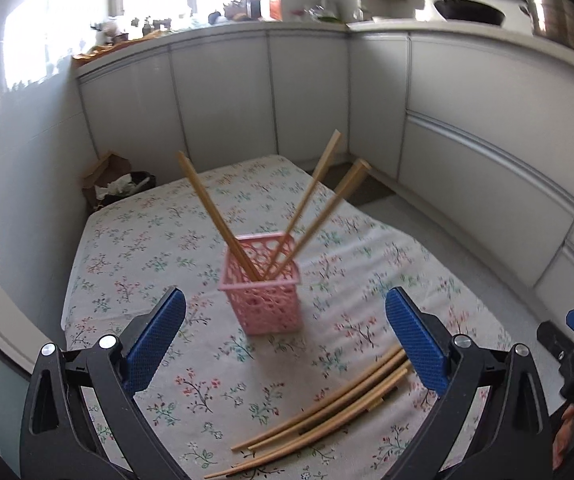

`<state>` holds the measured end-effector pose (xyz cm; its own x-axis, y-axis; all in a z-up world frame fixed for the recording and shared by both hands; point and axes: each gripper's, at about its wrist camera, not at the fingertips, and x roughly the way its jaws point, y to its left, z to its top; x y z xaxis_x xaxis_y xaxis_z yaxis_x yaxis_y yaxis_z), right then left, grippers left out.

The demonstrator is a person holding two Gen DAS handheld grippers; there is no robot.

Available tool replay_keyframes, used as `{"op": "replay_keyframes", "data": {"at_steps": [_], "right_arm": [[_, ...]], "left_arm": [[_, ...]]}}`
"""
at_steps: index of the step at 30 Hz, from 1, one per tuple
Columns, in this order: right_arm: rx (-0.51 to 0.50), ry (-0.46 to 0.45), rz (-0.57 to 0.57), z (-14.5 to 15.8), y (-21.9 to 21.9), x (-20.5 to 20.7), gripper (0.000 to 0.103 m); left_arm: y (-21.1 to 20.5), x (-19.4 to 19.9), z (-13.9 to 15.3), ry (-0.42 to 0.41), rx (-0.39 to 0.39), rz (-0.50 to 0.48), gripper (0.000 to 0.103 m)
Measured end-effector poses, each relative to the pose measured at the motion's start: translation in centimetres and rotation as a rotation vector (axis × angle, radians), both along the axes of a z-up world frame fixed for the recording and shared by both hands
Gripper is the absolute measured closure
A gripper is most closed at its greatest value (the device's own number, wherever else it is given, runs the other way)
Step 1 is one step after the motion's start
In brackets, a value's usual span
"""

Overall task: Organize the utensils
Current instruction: 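Lower the left tool onto the chopstick pile and close on one chopstick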

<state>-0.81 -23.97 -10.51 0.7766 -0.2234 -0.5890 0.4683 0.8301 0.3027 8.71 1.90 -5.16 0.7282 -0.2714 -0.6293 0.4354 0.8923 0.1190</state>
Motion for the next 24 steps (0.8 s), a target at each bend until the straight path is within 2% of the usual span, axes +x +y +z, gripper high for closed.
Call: {"op": "replay_keyframes", "data": {"at_steps": [5,8,10,12,16,18,19,21,24], "right_arm": [[0.131,0.017,-0.057,-2.3,-2.9,-0.7,0.006],[0.175,-0.009,-0.083,-2.4,-3.9,-0.9,0.006],[0.207,-0.019,-0.091,-2.5,-4.3,-1.0,0.006],[0.233,-0.019,-0.094,-2.9,-4.8,-1.0,0.006],[0.284,-0.020,-0.102,-3.4,-5.9,-1.2,0.006],[0.307,-0.019,-0.107,-3.7,-6.3,-1.1,0.006],[0.317,-0.017,-0.111,-3.9,-6.5,-1.1,0.006],[0.339,-0.016,-0.115,-4.1,-6.9,-1.1,0.006],[0.345,-0.022,-0.116,-4.0,-7.3,-1.3,0.006]], "left_arm": [[-2.1,-0.3,-2.4,0.050,0.061,-0.051,0.007],[-4.0,0.0,-3.9,0.153,0.066,-0.129,0.007],[-5.6,0.1,-5.1,0.214,0.092,-0.200,0.007],[-7.1,0.6,-6.4,0.268,0.153,-0.244,0.007],[-9.3,1.9,-7.9,0.369,0.208,-0.286,0.007],[-10.2,3.2,-8.7,0.477,0.213,-0.301,0.007],[-11.0,4.2,-9.4,0.562,0.228,-0.302,0.007],[-12.1,5.0,-10.0,0.611,0.268,-0.307,0.008],[-13.8,5.9,-10.4,0.657,0.315,-0.330,0.019]]}}
